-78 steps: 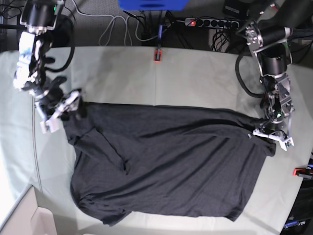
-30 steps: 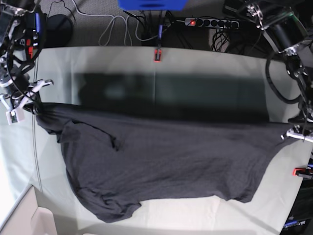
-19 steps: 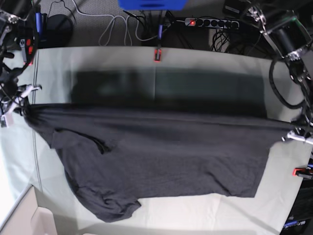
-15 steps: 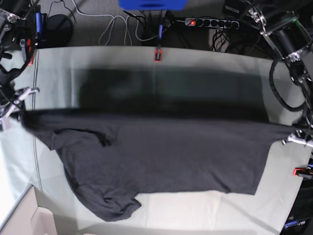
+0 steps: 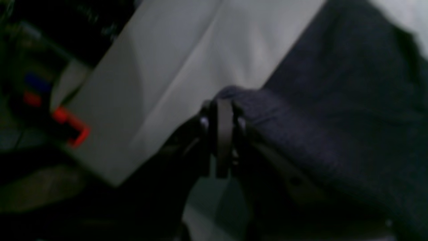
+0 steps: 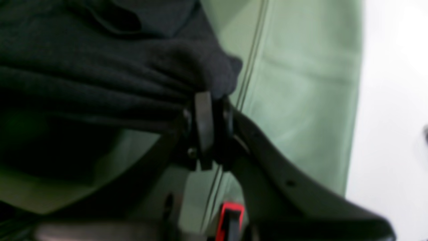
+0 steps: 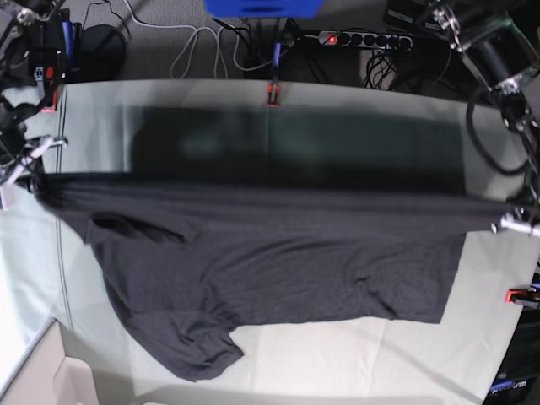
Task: Layout the t-shirt on the table in an organized manner, then fold the t-shirt properly
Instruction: 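Lift the shirt edge with both grippers and pull it away from the arms, then release the shirt with the left gripper and grasp its side edge lower down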
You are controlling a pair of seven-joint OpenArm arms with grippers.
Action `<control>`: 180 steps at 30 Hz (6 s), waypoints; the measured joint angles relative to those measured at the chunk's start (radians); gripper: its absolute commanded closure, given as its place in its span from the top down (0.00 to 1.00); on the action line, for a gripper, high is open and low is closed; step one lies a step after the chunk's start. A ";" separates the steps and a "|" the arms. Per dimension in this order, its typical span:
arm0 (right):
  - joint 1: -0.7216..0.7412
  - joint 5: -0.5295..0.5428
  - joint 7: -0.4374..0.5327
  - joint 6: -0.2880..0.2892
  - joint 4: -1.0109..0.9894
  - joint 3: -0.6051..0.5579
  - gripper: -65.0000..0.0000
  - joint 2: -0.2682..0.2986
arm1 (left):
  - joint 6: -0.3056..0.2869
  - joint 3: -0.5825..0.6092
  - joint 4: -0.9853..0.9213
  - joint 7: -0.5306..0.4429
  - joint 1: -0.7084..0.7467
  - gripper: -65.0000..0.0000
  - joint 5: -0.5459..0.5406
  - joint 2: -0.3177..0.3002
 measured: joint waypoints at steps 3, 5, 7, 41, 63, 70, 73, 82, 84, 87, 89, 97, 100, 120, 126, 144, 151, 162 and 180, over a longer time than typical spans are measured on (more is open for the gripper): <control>0.023 0.010 0.002 0.000 0.067 0.060 0.00 -0.027 | -0.002 -0.016 0.005 0.017 -0.018 0.00 -0.013 0.000; 0.033 0.017 0.015 0.000 0.079 0.066 0.00 -0.038 | -0.008 -0.055 0.021 0.014 -0.045 0.00 -0.026 -0.009; 0.018 0.020 0.014 0.002 0.071 0.045 0.00 -0.041 | -0.008 -0.081 0.021 -0.003 -0.047 0.00 -0.022 -0.023; -0.202 -0.030 0.135 -0.008 -0.263 -0.025 0.00 -0.071 | -0.164 -0.100 -0.275 -0.021 0.134 0.00 0.018 -0.013; -0.203 -0.098 0.135 -0.008 -0.179 -0.014 0.52 -0.076 | -0.370 -0.102 -0.216 -0.026 0.180 0.46 0.030 -0.017; -0.175 -0.103 0.121 -0.009 -0.091 0.074 0.52 -0.109 | -0.374 -0.151 -0.108 -0.024 0.170 0.71 0.030 -0.019; -0.134 -0.102 0.126 -0.008 -0.090 0.072 0.52 -0.111 | -0.377 -0.155 -0.087 -0.013 0.116 0.73 0.034 -0.017; -0.069 -0.105 0.126 -0.009 -0.088 0.064 0.52 -0.110 | -0.378 0.017 -0.484 -0.371 -0.298 0.73 0.126 0.015; -0.066 -0.104 0.129 -0.009 -0.088 0.062 0.52 -0.112 | -0.378 0.080 -0.644 -0.510 -0.359 0.73 0.188 0.019; -0.076 -0.106 0.127 -0.009 -0.090 0.069 0.52 -0.107 | -0.367 0.136 -0.905 -0.743 -0.454 0.73 0.265 0.009; -0.078 -0.106 0.124 -0.010 -0.090 0.073 0.52 -0.104 | -0.365 0.147 -1.084 -0.878 -0.517 0.73 0.309 0.002; -0.076 -0.105 0.124 -0.009 -0.090 0.071 0.52 -0.105 | -0.115 0.137 -1.344 -1.092 -0.576 0.73 0.378 -0.053; -0.075 -0.105 0.125 -0.009 -0.090 0.071 0.52 -0.105 | -0.116 0.137 -1.344 -1.103 -0.583 0.73 0.378 -0.073; -0.075 -0.105 0.125 -0.009 -0.090 0.066 0.52 -0.105 | -0.122 0.140 -1.353 -1.110 -0.514 0.67 0.378 -0.031; -0.075 -0.105 0.124 -0.009 -0.090 0.067 0.52 -0.105 | -0.123 0.140 -1.353 -1.110 -0.514 0.27 0.378 -0.030; -0.075 -0.105 0.124 -0.009 -0.090 0.066 0.52 -0.105 | -0.122 0.131 -1.341 -1.110 -0.514 0.50 0.373 -0.062; -0.072 -0.105 0.124 -0.009 -0.090 0.066 0.52 -0.105 | -0.122 0.136 -1.347 -1.118 -0.500 0.54 0.374 -0.066; -0.069 -0.105 0.124 -0.009 -0.090 0.066 0.52 -0.105 | -0.119 0.136 -1.347 -1.139 -0.483 0.53 0.373 -0.039; 0.052 -0.107 0.119 -0.012 -0.179 0.063 0.52 -0.050 | -0.129 0.132 -1.333 -1.140 -0.470 0.00 0.367 -0.036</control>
